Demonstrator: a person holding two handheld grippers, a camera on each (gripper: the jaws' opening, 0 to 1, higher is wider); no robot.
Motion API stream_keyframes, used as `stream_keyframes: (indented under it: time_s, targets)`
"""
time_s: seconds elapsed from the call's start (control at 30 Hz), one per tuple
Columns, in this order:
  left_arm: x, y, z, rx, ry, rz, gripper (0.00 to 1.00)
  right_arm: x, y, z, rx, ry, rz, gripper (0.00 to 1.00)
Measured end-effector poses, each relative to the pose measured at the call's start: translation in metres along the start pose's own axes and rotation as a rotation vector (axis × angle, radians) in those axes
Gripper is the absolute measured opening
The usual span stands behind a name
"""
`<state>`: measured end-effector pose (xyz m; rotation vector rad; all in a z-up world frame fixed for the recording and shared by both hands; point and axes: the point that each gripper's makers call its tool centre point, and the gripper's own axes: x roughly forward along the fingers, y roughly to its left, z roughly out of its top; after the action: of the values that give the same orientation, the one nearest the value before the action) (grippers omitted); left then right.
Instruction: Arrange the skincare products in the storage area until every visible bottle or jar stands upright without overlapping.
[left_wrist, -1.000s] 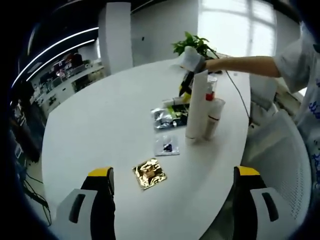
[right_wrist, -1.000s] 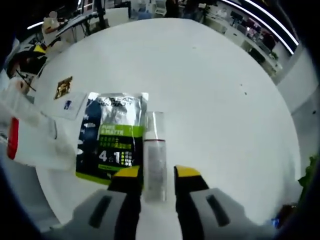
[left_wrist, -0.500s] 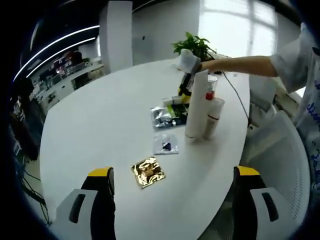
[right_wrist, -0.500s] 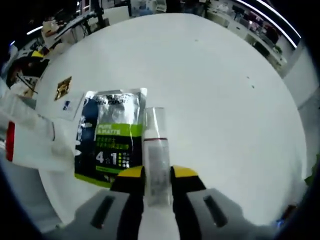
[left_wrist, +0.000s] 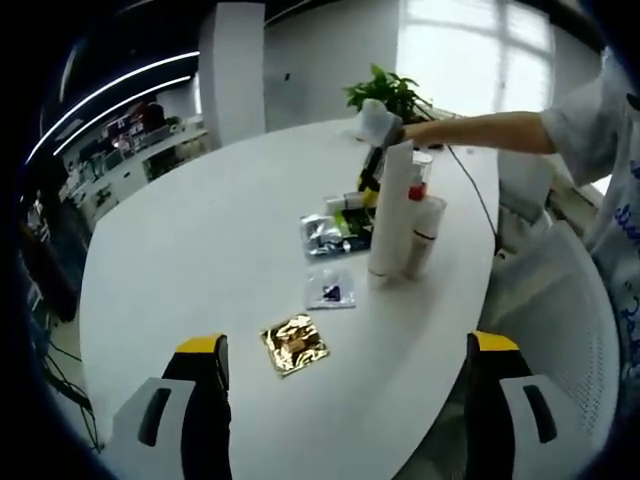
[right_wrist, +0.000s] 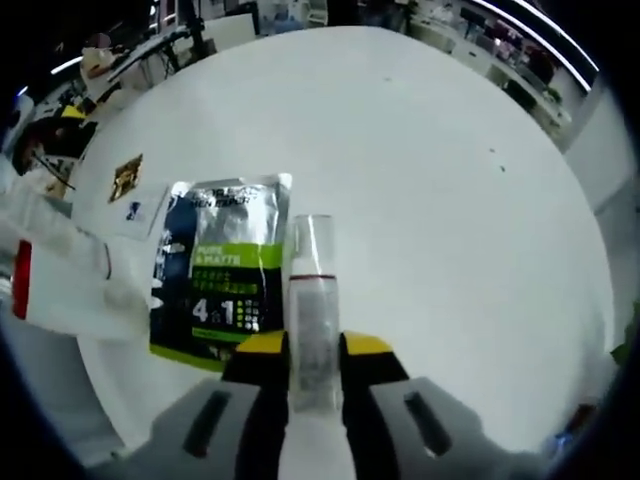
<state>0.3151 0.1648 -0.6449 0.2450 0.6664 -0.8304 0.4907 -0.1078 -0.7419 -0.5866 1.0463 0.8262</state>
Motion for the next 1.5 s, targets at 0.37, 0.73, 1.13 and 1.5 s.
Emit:
stream_keyframes:
  time_s: [0.37, 0.73, 1.13, 1.5]
  targets:
    - [-0.002, -0.004, 0.002, 0.008, -0.012, 0.001, 0.96, -0.028, 0.011, -0.005, 0.063, -0.110, -0.026, 0.18]
    - [-0.004, -0.010, -0.001, 0.010, -0.008, 0.001, 0.97, -0.058, 0.035, -0.006, 0.060, -0.202, -0.038, 0.18]
    - [-0.008, -0.019, 0.000, 0.016, -0.015, 0.007, 0.96, -0.092, 0.051, -0.007, 0.076, -0.310, -0.066, 0.18]
    - [-0.010, -0.029, 0.008, 0.039, -0.034, 0.002, 0.96, -0.135, 0.072, -0.008, 0.099, -0.441, -0.111, 0.18]
